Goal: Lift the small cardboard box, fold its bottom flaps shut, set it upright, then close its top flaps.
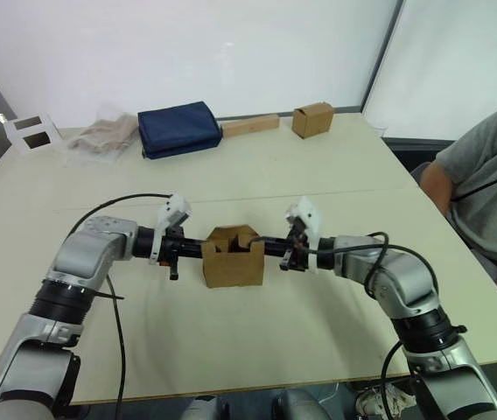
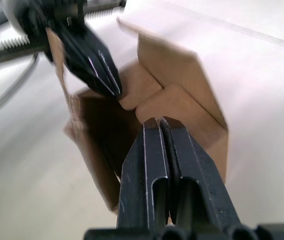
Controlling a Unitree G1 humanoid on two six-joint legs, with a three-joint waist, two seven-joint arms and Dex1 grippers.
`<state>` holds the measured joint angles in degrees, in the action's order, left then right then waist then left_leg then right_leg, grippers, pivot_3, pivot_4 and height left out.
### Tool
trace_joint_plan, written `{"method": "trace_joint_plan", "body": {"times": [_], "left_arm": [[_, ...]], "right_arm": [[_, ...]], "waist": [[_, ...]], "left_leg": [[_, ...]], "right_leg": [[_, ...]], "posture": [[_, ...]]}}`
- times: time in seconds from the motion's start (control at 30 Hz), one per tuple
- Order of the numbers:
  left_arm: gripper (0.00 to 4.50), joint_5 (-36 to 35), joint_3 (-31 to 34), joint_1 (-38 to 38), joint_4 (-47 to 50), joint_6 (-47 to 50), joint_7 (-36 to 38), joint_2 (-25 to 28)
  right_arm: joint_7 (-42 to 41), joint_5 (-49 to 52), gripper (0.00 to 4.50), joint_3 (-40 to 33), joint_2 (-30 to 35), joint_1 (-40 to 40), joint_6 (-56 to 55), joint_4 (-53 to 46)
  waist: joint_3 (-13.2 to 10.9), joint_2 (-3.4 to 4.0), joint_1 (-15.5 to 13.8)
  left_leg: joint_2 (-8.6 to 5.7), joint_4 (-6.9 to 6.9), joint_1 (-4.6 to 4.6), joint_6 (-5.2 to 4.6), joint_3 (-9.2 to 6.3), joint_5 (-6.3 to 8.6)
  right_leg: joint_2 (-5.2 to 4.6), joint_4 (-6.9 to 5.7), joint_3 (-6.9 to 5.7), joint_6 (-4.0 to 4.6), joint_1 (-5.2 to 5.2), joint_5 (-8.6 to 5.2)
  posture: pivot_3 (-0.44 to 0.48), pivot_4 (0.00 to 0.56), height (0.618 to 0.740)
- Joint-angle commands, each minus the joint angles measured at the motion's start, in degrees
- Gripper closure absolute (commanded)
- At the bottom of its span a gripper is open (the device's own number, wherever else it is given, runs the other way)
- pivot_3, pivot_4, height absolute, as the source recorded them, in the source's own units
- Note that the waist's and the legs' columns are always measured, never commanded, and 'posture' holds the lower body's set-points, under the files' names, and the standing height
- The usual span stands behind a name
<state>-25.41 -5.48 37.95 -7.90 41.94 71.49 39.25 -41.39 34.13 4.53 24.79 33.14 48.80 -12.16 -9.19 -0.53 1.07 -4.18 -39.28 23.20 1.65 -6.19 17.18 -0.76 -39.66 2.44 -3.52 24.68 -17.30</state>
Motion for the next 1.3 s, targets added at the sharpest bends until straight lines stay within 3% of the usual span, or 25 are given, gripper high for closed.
{"method": "trace_joint_plan", "body": {"times": [0.03, 0.13, 0.33, 0.47, 0.63, 0.87, 1.07, 1.3], "left_arm": [[4.45, -2.3, 4.4, 1.6, 1.8, 1.1, -1.2, 1.5], [4.45, -2.0, 5.4, 2.3, 0.1, 0.5, -1.9, 2.1], [4.45, -0.6, 5.6, 5.9, -7.5, -2.9, -3.8, -0.9], [4.45, 3.7, 1.9, 8.3, -16.0, -8.9, -3.8, -5.3], [4.45, 5.6, 0.0, 10.3, -21.6, -11.3, -1.3, -8.1], [4.45, 7.0, -0.6, 10.7, -22.9, -12.8, 0.4, -9.5], [4.45, 7.1, 0.2, 9.3, -21.1, -12.4, 1.0, -8.8], [4.45, 5.8, 1.1, 6.5, -16.0, -10.5, 1.7, -7.1]], "right_arm": [[1.6, 7.8, 4.50, -5.7, -0.6, 1.9, 4.2, -7.9], [2.3, 11.9, 4.50, -6.8, -0.1, 1.8, 7.2, -12.2], [0.7, 12.6, 4.50, -1.0, 1.4, -0.2, 8.7, -16.1], [-0.3, 7.2, 4.50, 6.3, 0.0, -0.3, 5.1, -12.5], [-2.3, 1.8, 4.50, 10.2, -1.5, 1.9, 0.1, -4.5], [-4.2, -3.8, 4.50, 12.7, -3.7, 3.8, -4.1, 5.1], [-5.4, -7.9, 4.50, 15.0, -3.4, 3.3, -5.4, 7.0], [-5.5, -7.6, 4.50, 12.9, -4.3, 2.5, -4.4, 6.5]], "waist": [[0.0, 0.00, 0.0], [0.0, 0.00, 0.0], [0.0, 0.00, -0.3], [0.0, 0.00, -0.1], [0.0, -0.01, 0.1], [0.0, -0.02, 0.2], [0.0, -0.02, 0.2], [0.0, -0.02, 0.2]], "left_leg": [[0.00, 0.00, 0.00, 0.00, 0.01, 0.00], [0.00, 0.01, 0.02, 0.00, 0.00, 0.00], [-0.01, 0.00, 0.01, -0.15, 0.00, 0.08], [-0.02, 0.00, 0.02, -0.01, 0.01, 0.00], [-0.03, -0.01, 0.03, 0.05, 0.01, -0.03], [-0.02, 0.00, 0.09, 0.11, 0.01, -0.06], [-0.03, 0.00, 0.09, 0.12, 0.01, -0.07], [-0.02, 0.00, 0.09, 0.13, 0.01, -0.07]], "right_leg": [[-0.01, 0.00, 0.00, 0.00, 0.00, 0.00], [0.00, 0.00, 0.00, 0.00, 0.02, 0.00], [-0.02, 0.00, -0.01, 0.00, -0.01, 0.00], [-0.02, 0.01, -0.01, 0.00, 0.01, 0.00], [-0.02, 0.00, -0.01, 0.00, 0.03, 0.00], [-0.01, -0.05, 0.00, 0.00, 0.13, 0.00], [-0.01, -0.06, 0.00, 0.00, 0.15, 0.00], [-0.01, -0.07, 0.00, 0.00, 0.15, 0.00]], "posture": [[0.000, 0.150, 0.740], [0.000, 0.150, 0.740], [0.000, 0.150, 0.740], [0.000, 0.150, 0.740], [0.000, 0.150, 0.740], [0.000, 0.150, 0.740], [0.000, 0.150, 0.740], [0.000, 0.150, 0.740]]}}
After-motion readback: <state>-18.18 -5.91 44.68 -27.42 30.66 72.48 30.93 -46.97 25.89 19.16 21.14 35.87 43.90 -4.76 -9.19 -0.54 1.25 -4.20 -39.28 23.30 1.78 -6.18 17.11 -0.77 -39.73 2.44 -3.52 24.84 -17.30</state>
